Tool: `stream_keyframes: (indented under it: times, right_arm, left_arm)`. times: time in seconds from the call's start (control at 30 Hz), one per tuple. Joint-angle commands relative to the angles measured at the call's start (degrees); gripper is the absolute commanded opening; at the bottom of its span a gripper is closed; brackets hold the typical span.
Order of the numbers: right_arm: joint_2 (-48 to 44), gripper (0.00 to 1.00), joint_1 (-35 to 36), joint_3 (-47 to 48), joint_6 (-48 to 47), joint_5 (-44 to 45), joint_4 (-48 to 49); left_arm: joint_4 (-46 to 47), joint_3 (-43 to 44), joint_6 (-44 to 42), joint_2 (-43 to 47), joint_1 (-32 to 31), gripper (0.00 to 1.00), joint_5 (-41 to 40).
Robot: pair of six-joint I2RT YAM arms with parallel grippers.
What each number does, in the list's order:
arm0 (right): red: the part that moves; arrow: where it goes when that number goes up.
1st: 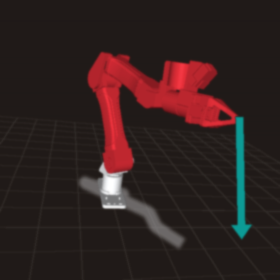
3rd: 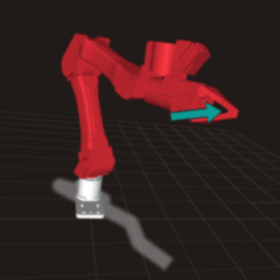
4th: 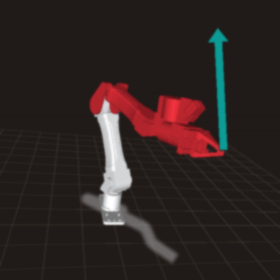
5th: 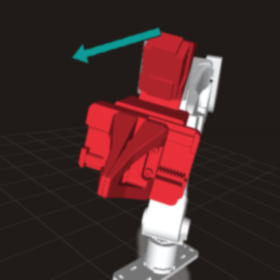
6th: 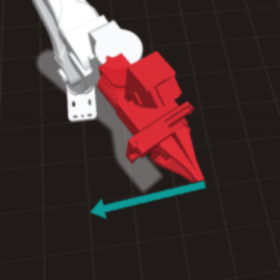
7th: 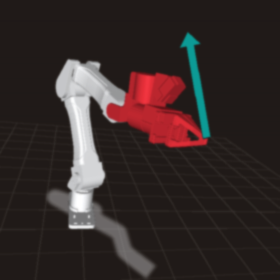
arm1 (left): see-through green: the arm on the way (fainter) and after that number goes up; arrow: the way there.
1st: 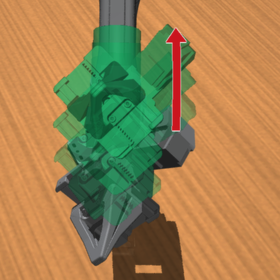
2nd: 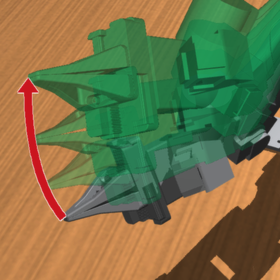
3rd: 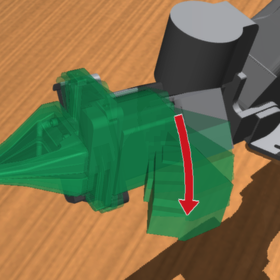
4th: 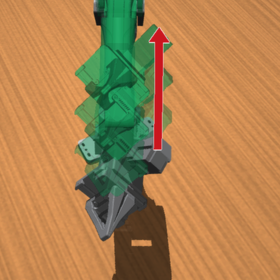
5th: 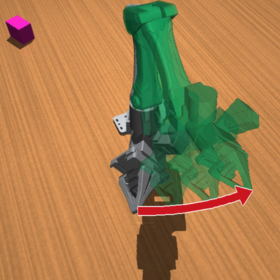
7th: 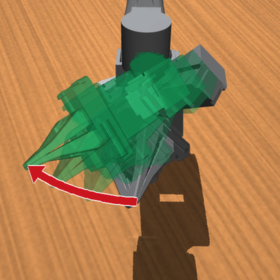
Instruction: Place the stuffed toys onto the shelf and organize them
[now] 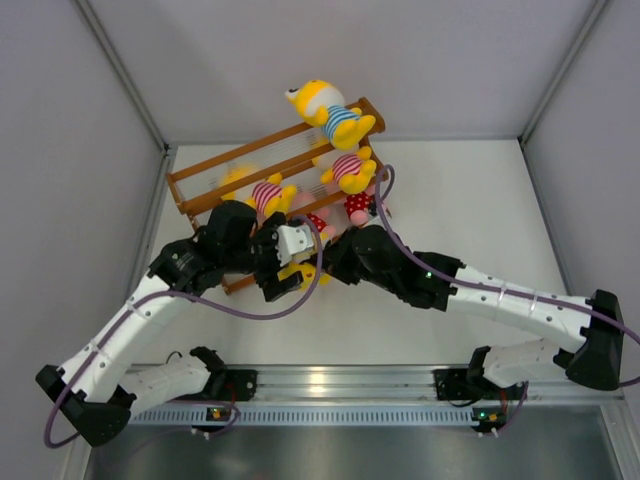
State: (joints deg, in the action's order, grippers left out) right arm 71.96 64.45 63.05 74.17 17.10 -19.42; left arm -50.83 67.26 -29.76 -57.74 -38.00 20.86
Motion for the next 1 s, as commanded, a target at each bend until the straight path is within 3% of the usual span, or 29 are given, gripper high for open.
stream_keyframes:
  times: [0.0,0.03,0.1,0.13,0.17,0.2,0.23,0.47,0.97]
  right_arm:
    - [-0.51,0.00,1.03,-0.37,0.71,-3.99,11.48]
    - [-0.16,0.00,0.95,-0.55,0.71,-5.14,12.64]
    - [1.59,0.00,0.95,1.27,-1.38,-8.03,13.27]
    - [2.21,0.00,0.95,2.33,-2.53,-8.92,12.66]
    - [2.82,0.00,1.03,3.21,-3.58,-9.54,12.13]
    - [2.92,0.00,1.12,4.01,-5.16,-9.89,12.04]
    - [2.83,0.00,1.21,4.01,-5.61,-10.07,12.21]
    - [-0.51,0.01,1.38,-0.47,-7.99,-10.33,13.27]
    - [-3.49,0.05,1.56,-2.22,-11.15,-10.96,13.36]
  left_arm:
    - [6.62,0.67,1.72,-0.97,-0.23,0.98,-1.44]
    - [6.71,0.94,2.24,-1.06,-0.23,0.94,-1.09]
    - [6.71,1.46,3.65,-0.89,-0.23,0.75,-0.30]
    - [6.71,1.64,4.09,-0.54,-0.23,0.48,0.49]
    - [6.71,1.90,4.96,-0.36,-0.23,0.33,0.67]
    - [6.71,1.91,5.58,0.16,-0.23,0.10,0.50]
    - [6.79,2.34,6.98,0.43,-0.15,0.00,-0.90]
    - [6.62,2.35,11.65,3.68,0.73,0.00,-5.21]
    - [5.65,3.31,16.66,4.82,2.14,0.00,-3.28]
